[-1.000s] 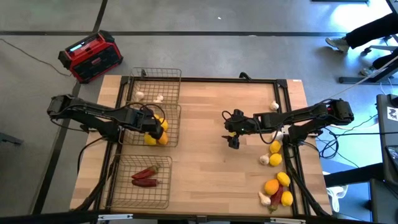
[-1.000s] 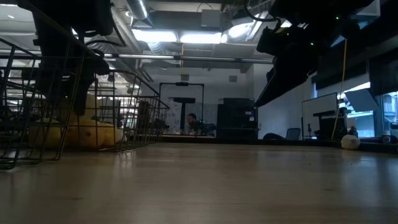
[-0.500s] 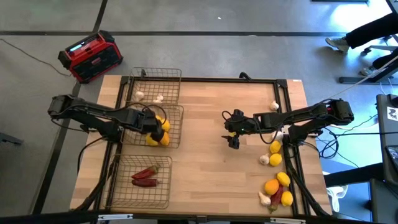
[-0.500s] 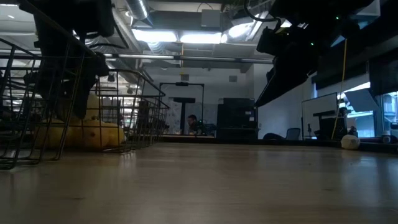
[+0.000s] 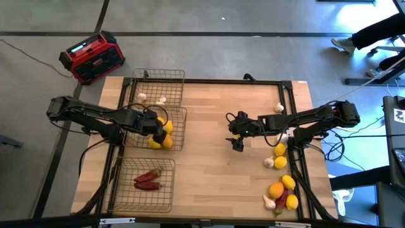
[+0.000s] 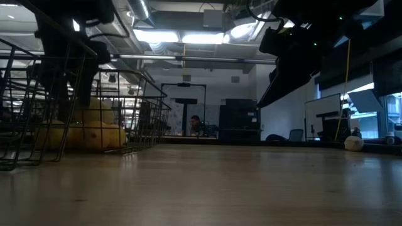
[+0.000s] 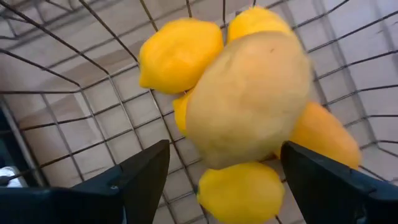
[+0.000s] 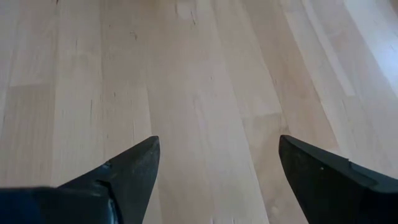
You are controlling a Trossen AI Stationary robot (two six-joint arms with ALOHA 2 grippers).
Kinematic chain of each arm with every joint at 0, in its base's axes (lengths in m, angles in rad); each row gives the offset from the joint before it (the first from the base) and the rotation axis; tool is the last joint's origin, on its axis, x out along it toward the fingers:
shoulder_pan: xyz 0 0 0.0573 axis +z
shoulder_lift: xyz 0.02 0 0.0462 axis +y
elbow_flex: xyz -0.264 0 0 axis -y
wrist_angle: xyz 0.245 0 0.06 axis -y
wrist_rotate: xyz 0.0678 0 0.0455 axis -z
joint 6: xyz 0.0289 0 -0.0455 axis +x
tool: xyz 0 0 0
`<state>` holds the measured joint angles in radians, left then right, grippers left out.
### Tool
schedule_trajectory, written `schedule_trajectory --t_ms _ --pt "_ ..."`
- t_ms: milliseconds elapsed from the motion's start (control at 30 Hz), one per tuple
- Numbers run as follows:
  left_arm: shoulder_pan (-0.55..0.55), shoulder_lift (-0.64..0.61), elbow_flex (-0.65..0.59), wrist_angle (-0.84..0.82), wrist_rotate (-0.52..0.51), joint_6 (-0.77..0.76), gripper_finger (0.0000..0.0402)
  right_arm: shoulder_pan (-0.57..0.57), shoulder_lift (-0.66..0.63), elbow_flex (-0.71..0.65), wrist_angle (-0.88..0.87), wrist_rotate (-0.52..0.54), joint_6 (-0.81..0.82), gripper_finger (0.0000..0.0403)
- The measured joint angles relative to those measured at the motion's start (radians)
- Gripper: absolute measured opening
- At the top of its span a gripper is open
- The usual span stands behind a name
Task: Sort produce into baskets
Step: Put the lemon in the middle wire basket, then put the garlic in the top wire basket
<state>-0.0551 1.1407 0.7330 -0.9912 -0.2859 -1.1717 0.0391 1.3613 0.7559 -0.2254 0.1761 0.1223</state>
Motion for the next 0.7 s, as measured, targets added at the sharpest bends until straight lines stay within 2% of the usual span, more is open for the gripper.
schedule_trajectory --t_ms 233,500,600,700 --pt "-0.044 -0.069 0.060 0.051 -0.031 0.039 0.0301 0.000 0.000 0.000 -0.001 -0.010 0.001 0.0324" --pt "-0.133 -0.086 0.067 0.352 -0.233 0.238 0.0301 0.000 0.000 0.000 -0.001 -0.011 0.012 0.0324" --pt "-0.149 -0.067 0.067 0.418 -0.249 0.311 0.0301 -0.004 0.000 0.000 -0.006 0.000 0.056 0.0323" --pt "-0.156 -0.042 0.067 0.467 -0.255 0.316 0.0301 -0.013 0.000 0.001 -0.026 0.043 0.077 0.0323"
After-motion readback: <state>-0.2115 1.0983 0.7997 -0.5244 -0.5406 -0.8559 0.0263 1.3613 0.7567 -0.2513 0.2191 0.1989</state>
